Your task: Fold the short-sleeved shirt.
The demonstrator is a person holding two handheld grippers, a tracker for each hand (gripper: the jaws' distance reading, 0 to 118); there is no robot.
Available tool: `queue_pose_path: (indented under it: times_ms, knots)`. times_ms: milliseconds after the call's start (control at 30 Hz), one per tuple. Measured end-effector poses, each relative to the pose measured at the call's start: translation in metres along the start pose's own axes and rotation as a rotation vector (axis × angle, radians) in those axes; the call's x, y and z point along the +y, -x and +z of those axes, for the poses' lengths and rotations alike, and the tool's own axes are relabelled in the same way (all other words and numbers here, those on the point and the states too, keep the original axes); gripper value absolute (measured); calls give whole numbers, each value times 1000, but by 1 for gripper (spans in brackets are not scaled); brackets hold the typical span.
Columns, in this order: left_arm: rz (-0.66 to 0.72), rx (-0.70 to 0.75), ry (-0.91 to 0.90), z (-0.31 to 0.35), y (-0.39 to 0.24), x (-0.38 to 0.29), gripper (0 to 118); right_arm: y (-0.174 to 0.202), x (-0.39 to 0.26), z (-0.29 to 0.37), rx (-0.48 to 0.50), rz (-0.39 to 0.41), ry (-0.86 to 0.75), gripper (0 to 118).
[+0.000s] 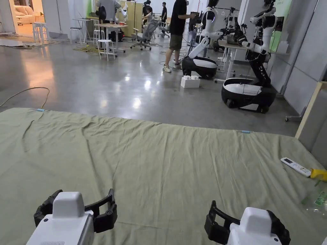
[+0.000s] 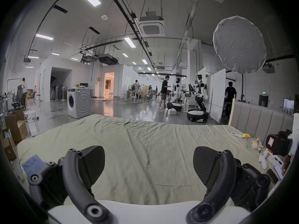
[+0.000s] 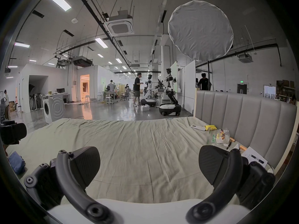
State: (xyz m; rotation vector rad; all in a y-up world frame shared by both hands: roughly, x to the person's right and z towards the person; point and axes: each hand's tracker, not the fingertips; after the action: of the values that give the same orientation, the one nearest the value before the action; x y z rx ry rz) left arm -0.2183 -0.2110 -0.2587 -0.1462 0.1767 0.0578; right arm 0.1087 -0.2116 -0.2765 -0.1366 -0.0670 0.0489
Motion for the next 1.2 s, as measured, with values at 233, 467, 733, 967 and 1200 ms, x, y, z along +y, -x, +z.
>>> queue_pose_path:
  times_ms: [233,467,733,967,1200]
  knots:
    - [-60,17,-13,1,-4,-1,116,2,0,0,36,-22,12,118]
    - [-24,5,-2,1,-4,-3,116,5,1,-5,23,-67,39,118]
    - [-28,-12,18,1,-3,-5,117,2,10,-7,37,-110,64,118]
    - [-14,-15,33,1,-2,-7,117,2,16,-11,72,-201,141,118]
    - [1,-16,43,0,0,-8,117,2,20,-12,76,-252,178,118]
